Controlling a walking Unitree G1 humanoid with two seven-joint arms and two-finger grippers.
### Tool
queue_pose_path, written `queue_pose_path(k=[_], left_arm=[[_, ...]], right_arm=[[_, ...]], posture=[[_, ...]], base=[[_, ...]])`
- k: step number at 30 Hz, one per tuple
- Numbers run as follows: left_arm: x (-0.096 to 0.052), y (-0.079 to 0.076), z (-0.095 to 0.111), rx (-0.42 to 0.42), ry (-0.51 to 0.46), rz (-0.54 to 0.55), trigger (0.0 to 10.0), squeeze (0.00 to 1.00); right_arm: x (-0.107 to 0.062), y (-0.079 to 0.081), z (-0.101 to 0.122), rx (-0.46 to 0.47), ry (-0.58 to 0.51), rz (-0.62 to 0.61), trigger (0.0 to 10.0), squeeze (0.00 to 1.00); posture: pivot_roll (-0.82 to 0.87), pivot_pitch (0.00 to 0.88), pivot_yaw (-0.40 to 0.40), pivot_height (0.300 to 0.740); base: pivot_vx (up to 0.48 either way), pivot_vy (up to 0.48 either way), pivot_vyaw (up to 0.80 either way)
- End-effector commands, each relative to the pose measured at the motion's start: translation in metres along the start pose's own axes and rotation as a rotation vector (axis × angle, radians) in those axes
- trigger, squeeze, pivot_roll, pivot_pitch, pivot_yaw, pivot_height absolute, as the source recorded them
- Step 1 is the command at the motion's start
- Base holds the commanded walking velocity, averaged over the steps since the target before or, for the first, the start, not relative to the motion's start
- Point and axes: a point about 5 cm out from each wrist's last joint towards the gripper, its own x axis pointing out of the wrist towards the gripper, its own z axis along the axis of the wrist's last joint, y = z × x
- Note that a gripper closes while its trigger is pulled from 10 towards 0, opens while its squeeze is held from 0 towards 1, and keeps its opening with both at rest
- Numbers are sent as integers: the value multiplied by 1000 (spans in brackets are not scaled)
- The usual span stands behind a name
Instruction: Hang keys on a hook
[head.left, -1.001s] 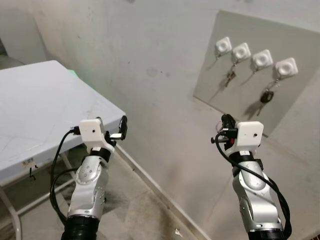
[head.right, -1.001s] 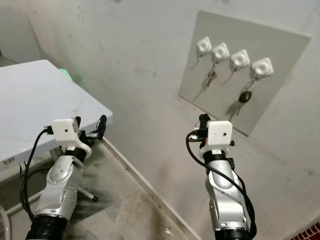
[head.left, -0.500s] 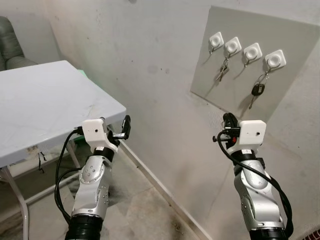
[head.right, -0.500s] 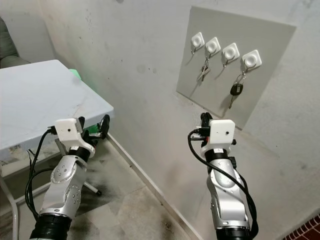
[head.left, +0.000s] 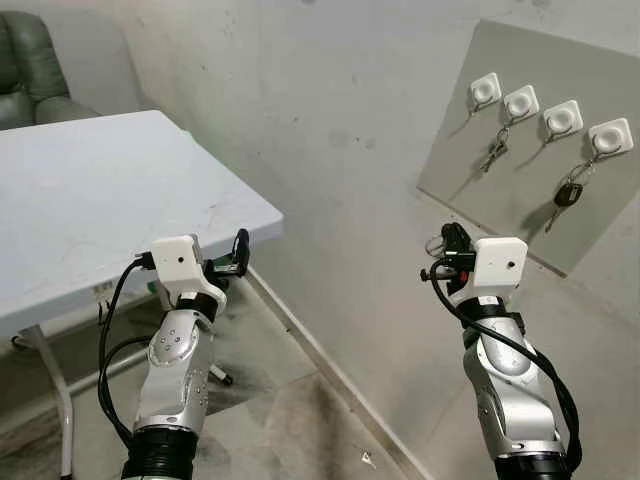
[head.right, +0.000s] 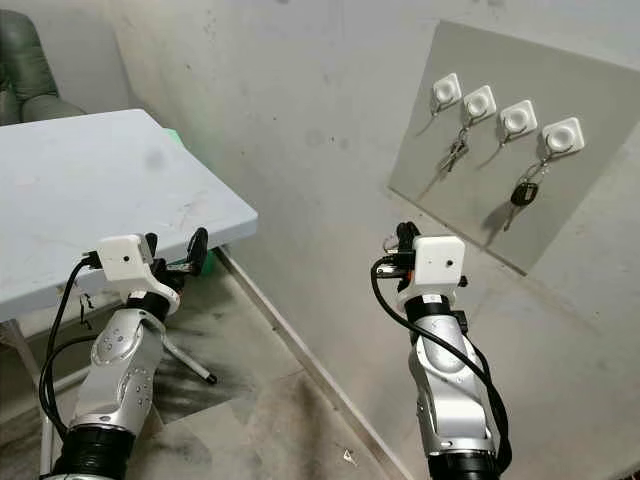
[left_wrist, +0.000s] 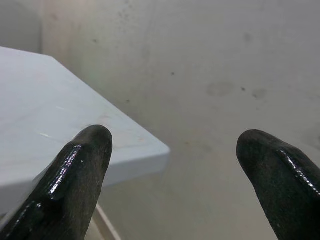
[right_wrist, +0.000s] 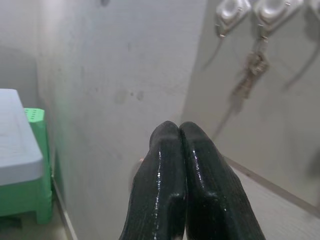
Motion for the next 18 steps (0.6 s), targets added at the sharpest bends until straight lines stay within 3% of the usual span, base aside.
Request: queue_pose_path(k=[1,18], left_arm=[[4,-7,1,1,3,-11,10000,0],[4,-21,-3,11,32,-70,10000,0]], right_arm=[[1,-5,-1,-3,18,-14,10000,0],[3,-3,-3,-1,37,-21,10000,0]], posture=[[31,0,-85,740],[31,0,-77,740]], base=[[0,0,0],[0,0,-735]])
